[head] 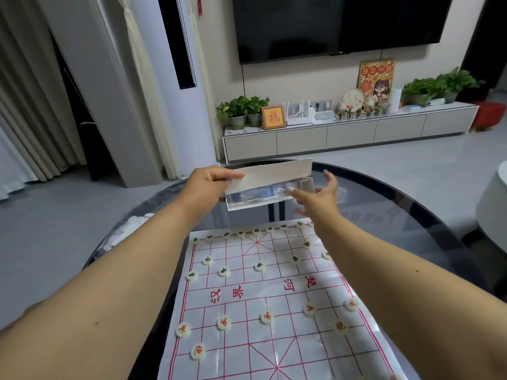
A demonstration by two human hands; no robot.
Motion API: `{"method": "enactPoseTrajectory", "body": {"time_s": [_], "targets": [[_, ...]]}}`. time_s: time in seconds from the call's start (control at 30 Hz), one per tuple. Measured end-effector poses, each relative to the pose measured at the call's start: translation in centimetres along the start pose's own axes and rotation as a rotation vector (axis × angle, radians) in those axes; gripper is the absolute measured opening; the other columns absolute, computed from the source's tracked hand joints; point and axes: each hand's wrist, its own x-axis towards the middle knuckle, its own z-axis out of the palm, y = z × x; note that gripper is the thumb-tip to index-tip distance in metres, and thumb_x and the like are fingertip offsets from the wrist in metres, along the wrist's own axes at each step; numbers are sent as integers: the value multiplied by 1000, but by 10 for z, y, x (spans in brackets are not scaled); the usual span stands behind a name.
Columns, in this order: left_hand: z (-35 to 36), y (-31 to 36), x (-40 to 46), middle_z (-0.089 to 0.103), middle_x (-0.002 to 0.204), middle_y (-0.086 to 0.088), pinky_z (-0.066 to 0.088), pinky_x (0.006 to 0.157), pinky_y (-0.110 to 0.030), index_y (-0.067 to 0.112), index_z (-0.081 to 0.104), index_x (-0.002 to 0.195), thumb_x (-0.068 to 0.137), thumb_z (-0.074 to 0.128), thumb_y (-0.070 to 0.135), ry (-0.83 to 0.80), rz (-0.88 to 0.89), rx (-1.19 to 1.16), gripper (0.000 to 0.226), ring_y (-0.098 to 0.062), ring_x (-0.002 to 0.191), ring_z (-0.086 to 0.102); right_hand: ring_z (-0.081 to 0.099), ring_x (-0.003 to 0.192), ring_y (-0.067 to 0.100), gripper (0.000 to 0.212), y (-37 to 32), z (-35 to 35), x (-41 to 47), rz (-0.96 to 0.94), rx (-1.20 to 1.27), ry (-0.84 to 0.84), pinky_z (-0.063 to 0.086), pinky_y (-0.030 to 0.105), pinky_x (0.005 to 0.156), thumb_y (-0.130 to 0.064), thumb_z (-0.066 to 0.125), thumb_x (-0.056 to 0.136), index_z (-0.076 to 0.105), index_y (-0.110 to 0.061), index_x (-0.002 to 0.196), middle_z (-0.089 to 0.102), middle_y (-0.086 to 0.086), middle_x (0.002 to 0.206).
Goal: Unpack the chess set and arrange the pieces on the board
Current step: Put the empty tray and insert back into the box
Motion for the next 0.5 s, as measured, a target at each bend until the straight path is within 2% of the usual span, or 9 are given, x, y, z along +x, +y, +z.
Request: {"method": "enactPoseTrajectory", "body": {"time_s": [0.03, 0.1, 0.17, 0.2, 0.3, 0.4, 0.5], "targets": [[-1, 0, 0, 65, 115, -1, 51, 64, -16, 29, 76, 90, 94, 47, -5, -1, 2, -2, 45, -18, 105, 60, 57, 108, 33, 91, -3, -5, 1, -47, 6, -52, 58, 35, 73, -25, 84, 67, 28, -44, 136, 35, 8, 137], [-1, 1, -1, 65, 116, -1, 50, 63, -13, 29, 76, 90, 94, 47, -4, -2, 11, -17, 44, -17, 105, 61, 61, 97, 28, 69, -11, -14, 4, -105, 21, -183, 58, 36, 76, -23, 77, 76, 40, -32, 134, 44, 13, 132], [-1, 2, -3, 66, 116, 0, 51, 65, -15, 28, 76, 92, 95, 48, -2, 1, 16, -45, 41, -16, 104, 61, 59, 82, 24, 39, -22, -18, 2, -106, 59, -315, 57, 35, 78, -25, 61, 91, 48, -17, 127, 53, 20, 122], [-1, 2, -3, 66, 114, 2, 53, 68, -17, 28, 76, 93, 95, 49, -1, 8, 20, -47, 39, -15, 104, 61, 58, 78, 23, 32, -26, -18, 2, -83, 94, -338, 56, 35, 79, -27, 52, 96, 49, -13, 125, 55, 20, 115], [-6, 5, -3, 67, 112, 6, 55, 81, -28, 26, 75, 91, 95, 46, -1, 33, 32, -39, 39, -12, 103, 60, 61, 75, 25, 31, -32, -22, 6, -29, 201, -313, 57, 38, 83, -22, 40, 101, 49, -6, 125, 57, 18, 107], [-8, 5, -3, 66, 98, 3, 55, 73, -22, 16, 67, 85, 93, 45, -9, 78, 5, -159, 34, -11, 93, 61, 67, 81, 30, 23, -32, -23, 8, -29, 246, -281, 59, 37, 77, -10, 43, 99, 55, -4, 119, 62, 20, 105], [-13, -11, -3, 63, 101, -2, 53, 86, -31, 18, 55, 94, 88, 56, -12, 126, 35, -249, 31, -15, 95, 60, 68, 78, 27, 19, -30, -23, 7, -69, 247, -269, 60, 36, 75, -5, 48, 96, 57, -3, 112, 64, 17, 101]]}}
